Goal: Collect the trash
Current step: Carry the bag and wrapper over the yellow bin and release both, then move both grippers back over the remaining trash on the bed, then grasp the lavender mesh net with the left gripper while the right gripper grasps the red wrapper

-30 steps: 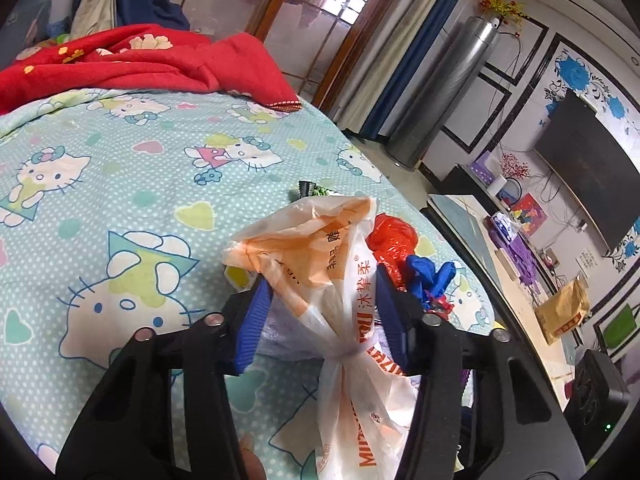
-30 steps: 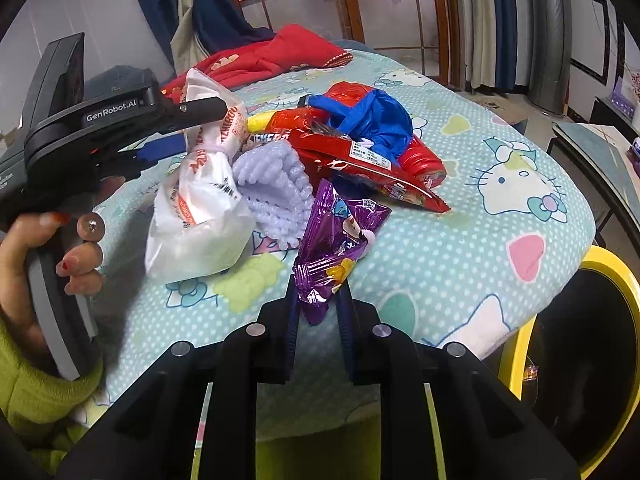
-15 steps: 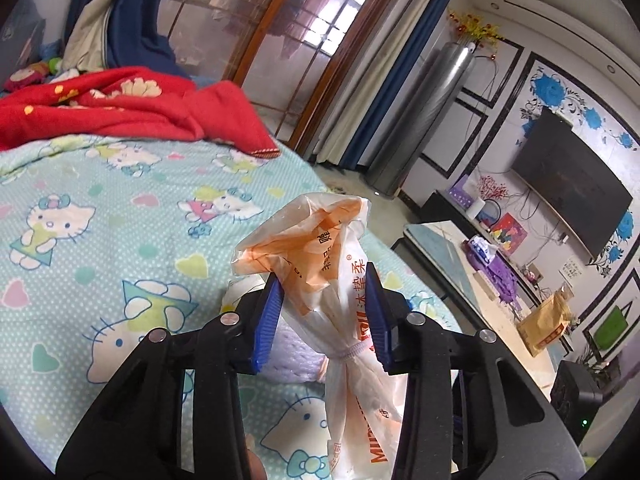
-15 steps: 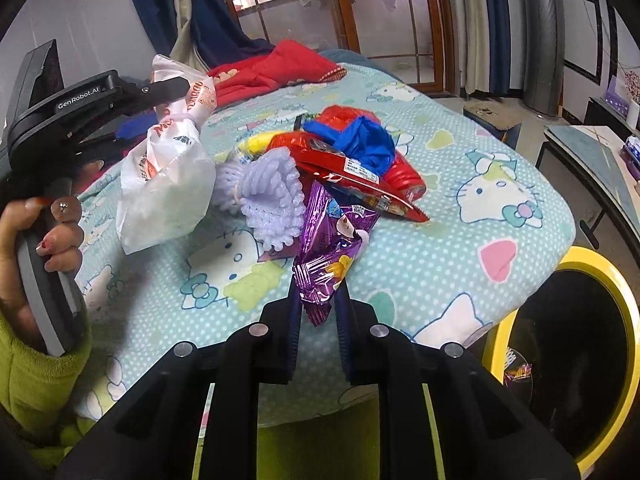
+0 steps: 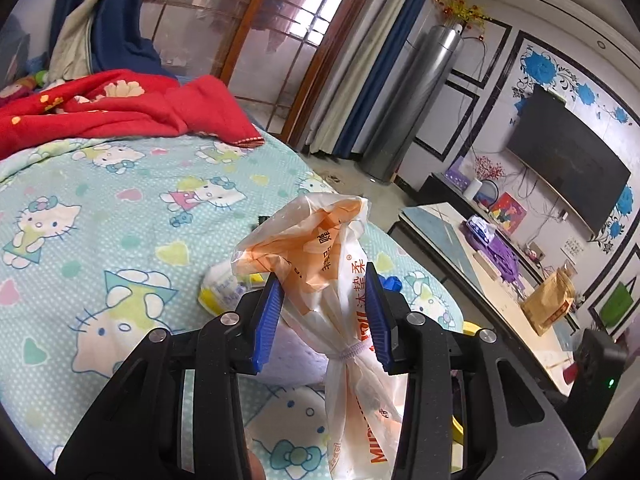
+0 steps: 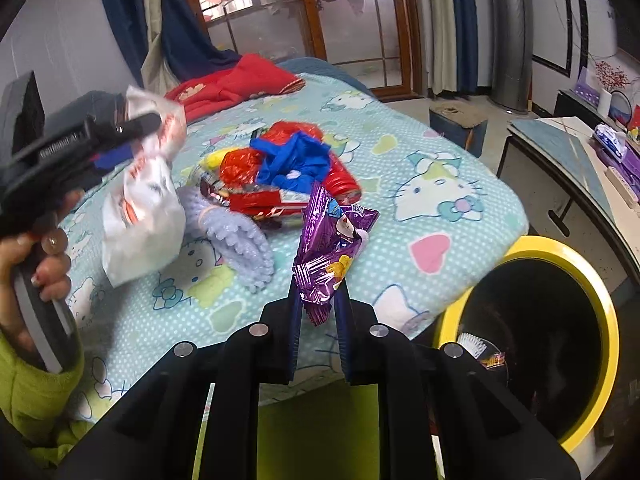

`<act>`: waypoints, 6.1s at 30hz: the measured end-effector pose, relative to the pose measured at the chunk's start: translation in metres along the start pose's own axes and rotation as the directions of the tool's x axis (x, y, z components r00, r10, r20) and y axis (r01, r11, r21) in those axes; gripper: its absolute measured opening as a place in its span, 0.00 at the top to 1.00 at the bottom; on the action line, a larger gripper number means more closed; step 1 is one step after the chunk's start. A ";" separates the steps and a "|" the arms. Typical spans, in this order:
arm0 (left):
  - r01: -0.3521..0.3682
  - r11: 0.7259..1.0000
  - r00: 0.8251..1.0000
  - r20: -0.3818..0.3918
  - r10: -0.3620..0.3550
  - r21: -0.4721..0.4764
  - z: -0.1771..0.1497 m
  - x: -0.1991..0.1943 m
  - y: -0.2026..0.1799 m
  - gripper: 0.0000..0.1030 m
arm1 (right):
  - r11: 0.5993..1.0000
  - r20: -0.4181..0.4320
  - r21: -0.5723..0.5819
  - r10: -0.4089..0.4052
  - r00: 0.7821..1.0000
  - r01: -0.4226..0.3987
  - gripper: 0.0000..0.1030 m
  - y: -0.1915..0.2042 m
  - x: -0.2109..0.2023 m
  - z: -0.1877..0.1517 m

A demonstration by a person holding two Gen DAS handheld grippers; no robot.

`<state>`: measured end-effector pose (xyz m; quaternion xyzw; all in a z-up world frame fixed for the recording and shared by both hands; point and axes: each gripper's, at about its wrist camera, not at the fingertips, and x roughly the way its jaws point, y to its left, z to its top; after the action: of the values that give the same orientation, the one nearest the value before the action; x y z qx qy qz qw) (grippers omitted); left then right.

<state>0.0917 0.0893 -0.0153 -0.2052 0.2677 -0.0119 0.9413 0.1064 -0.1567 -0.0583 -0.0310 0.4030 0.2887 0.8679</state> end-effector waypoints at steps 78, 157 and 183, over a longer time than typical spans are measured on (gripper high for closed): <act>0.215 0.866 0.973 -0.179 -0.148 0.451 -0.081 0.140 -0.246 0.61 | 0.870 0.020 0.434 -0.267 0.963 0.233 0.85 -0.196 -0.053 -0.037; -0.156 0.987 0.984 0.095 0.151 0.048 0.011 0.000 -0.004 0.11 | 0.988 0.166 -0.129 -0.064 0.984 0.086 0.34 0.003 0.006 0.030; -0.003 0.995 0.959 -0.281 -0.025 -0.099 -0.043 0.043 0.056 0.37 | 0.914 0.055 -0.394 -0.079 0.995 0.095 0.72 0.024 0.105 0.035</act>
<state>0.1017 0.1183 -0.0922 -0.2492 0.3983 -0.0330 0.8821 0.1708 -0.0769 -0.1057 -0.2182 0.3178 0.3259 0.8632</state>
